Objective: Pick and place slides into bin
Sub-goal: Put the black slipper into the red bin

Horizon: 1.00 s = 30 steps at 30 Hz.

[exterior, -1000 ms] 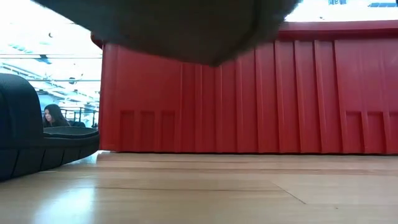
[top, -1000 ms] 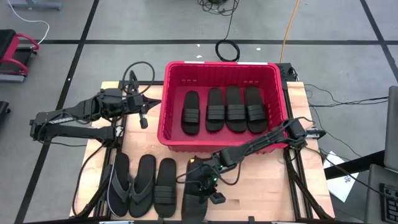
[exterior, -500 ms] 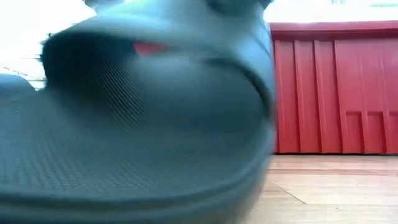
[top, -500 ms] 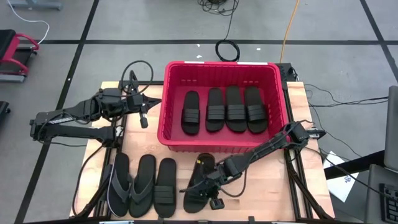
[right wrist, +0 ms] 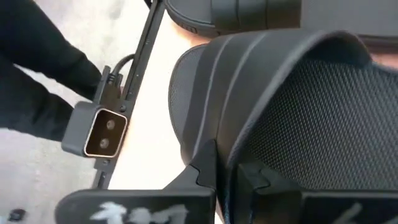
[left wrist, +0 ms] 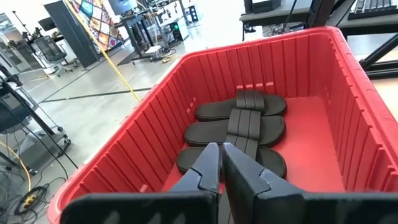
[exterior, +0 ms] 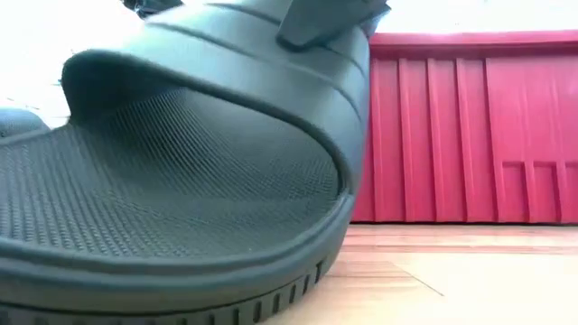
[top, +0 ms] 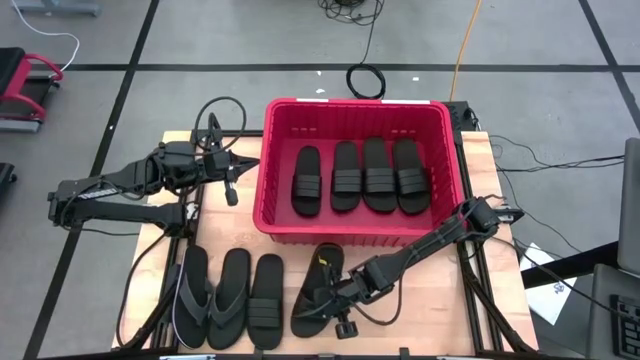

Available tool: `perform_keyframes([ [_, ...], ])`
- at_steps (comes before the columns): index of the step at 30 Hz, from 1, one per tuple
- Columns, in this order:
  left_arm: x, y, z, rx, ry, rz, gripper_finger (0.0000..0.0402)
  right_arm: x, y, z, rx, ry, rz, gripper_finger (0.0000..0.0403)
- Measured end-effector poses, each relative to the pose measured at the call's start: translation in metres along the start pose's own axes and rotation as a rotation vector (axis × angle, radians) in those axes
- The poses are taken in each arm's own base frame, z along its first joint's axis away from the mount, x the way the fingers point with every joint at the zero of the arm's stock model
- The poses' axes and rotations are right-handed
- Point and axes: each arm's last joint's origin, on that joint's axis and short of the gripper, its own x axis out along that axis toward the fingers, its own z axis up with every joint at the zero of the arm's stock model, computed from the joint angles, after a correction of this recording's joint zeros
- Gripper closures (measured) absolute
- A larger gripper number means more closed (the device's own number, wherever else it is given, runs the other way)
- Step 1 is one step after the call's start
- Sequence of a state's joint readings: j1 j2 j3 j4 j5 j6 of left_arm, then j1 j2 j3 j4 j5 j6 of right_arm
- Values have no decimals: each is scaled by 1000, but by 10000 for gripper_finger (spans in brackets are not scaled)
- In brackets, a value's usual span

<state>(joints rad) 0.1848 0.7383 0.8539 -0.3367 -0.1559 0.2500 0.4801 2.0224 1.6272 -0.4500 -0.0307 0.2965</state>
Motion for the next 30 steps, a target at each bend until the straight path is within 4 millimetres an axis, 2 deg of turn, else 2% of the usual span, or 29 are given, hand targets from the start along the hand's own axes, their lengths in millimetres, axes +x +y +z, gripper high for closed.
perform_keyframes([
  [7, 0, 0, 0, -16, -1, 0, 400, 0, -3, 1, 57, -6, -3, 400],
  [17, 0, 0, 1, -4, -8, 0, 382, 0, 0, 1, 5, -6, 4, 399],
  [24, 0, 1, 4, -53, -44, -7, 400, -1, 1, 1, -45, 38, 187, 399],
  [30, 0, 1, 6, -48, -63, -14, 386, 7, -6, -5, -13, 38, 372, 399],
])
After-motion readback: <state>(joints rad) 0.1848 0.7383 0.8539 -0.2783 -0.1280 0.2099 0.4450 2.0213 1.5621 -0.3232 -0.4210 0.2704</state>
